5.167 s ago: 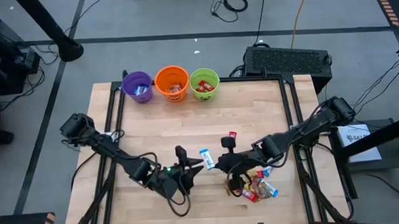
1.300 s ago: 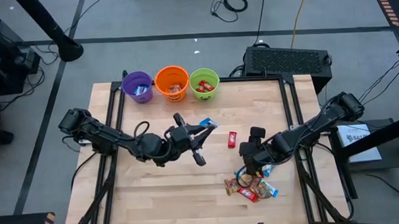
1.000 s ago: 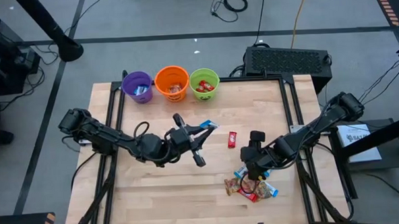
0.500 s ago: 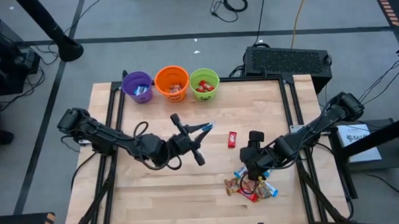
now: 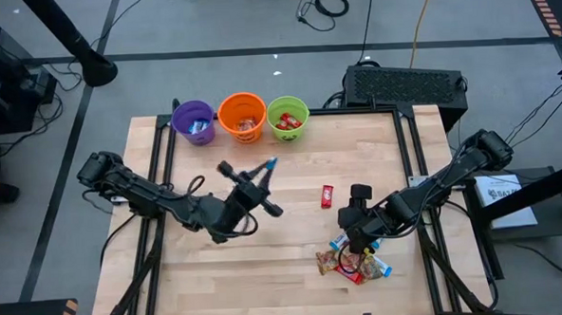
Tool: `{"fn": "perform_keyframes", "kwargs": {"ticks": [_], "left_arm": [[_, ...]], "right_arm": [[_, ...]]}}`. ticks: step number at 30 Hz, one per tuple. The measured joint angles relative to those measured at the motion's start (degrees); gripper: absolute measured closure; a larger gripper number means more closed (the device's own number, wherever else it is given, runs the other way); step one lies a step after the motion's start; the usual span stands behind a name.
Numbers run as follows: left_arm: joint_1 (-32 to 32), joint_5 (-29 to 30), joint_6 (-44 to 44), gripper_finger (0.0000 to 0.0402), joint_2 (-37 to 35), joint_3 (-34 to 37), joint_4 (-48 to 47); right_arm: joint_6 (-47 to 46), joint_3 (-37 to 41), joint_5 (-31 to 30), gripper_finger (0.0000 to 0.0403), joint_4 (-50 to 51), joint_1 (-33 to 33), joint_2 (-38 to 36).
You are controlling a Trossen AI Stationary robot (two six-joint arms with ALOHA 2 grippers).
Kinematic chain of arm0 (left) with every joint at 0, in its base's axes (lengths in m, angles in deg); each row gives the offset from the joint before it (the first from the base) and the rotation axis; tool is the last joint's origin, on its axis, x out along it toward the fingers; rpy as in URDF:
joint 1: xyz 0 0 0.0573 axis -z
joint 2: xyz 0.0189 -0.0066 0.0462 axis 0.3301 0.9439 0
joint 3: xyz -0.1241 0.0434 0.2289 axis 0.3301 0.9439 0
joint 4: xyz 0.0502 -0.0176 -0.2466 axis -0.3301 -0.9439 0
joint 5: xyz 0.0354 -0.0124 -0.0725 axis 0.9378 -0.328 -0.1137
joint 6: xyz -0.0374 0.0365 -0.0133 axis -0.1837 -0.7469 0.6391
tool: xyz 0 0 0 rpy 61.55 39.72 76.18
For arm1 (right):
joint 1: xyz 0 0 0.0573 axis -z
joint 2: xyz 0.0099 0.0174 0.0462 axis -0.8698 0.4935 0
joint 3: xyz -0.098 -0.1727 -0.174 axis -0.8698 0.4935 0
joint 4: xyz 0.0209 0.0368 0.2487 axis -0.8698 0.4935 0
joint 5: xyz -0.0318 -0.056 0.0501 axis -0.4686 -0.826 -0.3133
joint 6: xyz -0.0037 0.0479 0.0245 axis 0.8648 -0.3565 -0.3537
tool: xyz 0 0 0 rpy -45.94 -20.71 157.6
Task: Sort candy by brand, put in halloween buckets
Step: Put the white chocolate bar into the violet bucket
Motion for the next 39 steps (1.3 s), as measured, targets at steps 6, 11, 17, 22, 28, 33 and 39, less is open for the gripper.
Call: {"fn": "perform_keyframes", "kwargs": {"ticks": [6, 11, 17, 22, 28, 33, 39], "left_arm": [[1.2, 12.4, 0.7, 0.0339, 0.0, 0.0, -6.1], [3.2, 6.1, 6.3, 0.0339, 0.0, 0.0, -6.2], [1.6, -18.9, 17.4, 0.0339, 0.0, 0.0, -8.1], [-2.6, -23.7, 18.8, 0.0339, 0.0, 0.0, -9.4], [-11.9, -16.7, 12.7, 0.0339, -4.4, 0.0, -22.1], [-24.0, -20.7, 21.5, 0.0339, -12.0, 0.0, -43.8], [-37.3, -34.0, 40.0, 0.0339, -20.7, 0.0, -69.4]], "right_arm": [[0.0, 0.0, 0.0, 0.0191, 0.0, 0.0, 0.0], [0.0, 0.0, 0.0, 0.0191, 0.0, 0.0, 0.0], [0.0, 0.0, 0.0, 0.0191, 0.0, 0.0, 0.0], [0.0, 0.0, 0.0, 0.0191, 0.0, 0.0, 0.0], [0.0, 0.0, 0.0, 0.0191, 0.0, 0.0, 0.0], [0.0, 0.0, 0.0, 0.0191, 0.0, 0.0, 0.0], [-0.1, 0.0, 0.0, 0.0191, -0.4, 0.0, 0.0]]}}
